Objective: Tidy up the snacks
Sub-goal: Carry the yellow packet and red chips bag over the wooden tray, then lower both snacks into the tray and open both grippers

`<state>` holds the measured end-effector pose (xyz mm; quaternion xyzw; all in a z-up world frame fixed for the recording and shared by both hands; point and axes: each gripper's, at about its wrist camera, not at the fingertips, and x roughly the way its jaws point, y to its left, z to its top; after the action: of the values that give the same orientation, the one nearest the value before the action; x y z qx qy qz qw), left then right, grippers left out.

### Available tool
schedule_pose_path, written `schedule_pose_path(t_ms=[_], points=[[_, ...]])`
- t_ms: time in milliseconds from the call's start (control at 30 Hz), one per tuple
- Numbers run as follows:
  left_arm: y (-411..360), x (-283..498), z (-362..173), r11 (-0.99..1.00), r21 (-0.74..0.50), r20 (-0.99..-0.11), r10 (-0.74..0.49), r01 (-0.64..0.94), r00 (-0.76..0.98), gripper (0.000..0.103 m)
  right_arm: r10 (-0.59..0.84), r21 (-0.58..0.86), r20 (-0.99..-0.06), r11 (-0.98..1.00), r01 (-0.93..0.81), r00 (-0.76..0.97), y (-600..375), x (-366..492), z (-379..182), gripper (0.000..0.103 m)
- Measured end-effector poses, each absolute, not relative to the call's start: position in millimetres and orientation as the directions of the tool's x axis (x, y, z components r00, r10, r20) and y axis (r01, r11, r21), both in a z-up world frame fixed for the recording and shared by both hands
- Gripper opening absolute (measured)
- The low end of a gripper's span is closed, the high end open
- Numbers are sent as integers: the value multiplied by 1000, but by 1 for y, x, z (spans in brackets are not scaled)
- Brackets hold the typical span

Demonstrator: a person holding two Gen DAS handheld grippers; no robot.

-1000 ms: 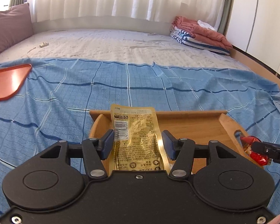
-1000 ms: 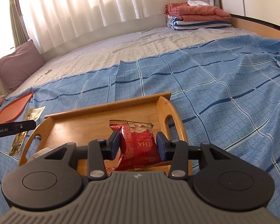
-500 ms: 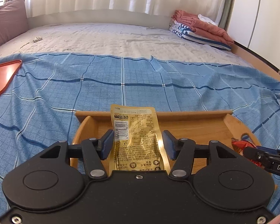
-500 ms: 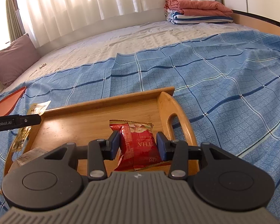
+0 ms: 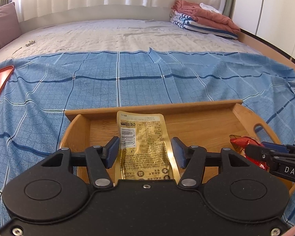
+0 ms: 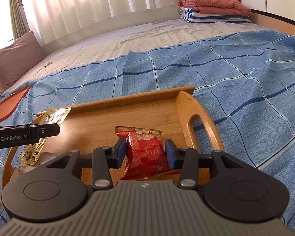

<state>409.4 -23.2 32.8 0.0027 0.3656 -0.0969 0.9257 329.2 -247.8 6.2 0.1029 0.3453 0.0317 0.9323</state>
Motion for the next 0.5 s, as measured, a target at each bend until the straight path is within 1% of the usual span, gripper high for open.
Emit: schedule_pose_path(t_ms=[167, 333, 433, 500], points=[[-25, 407, 22, 981, -46, -704, -164, 186, 691, 56, 130, 204, -642, 979, 4, 755, -245, 327, 3, 49], [-26, 403, 21, 980, -32, -703, -161, 196, 693, 58, 134, 197, -643, 980, -6, 754, -244, 325, 1, 50], [-26, 403, 21, 981, -29, -708, -156, 191, 689, 60, 138, 202, -645, 979, -7, 752, -244, 325, 1, 52], [-26, 401, 22, 981, -26, -707, -152, 190, 691, 65, 145, 210, -644, 978, -9, 751, -245, 325, 2, 53]])
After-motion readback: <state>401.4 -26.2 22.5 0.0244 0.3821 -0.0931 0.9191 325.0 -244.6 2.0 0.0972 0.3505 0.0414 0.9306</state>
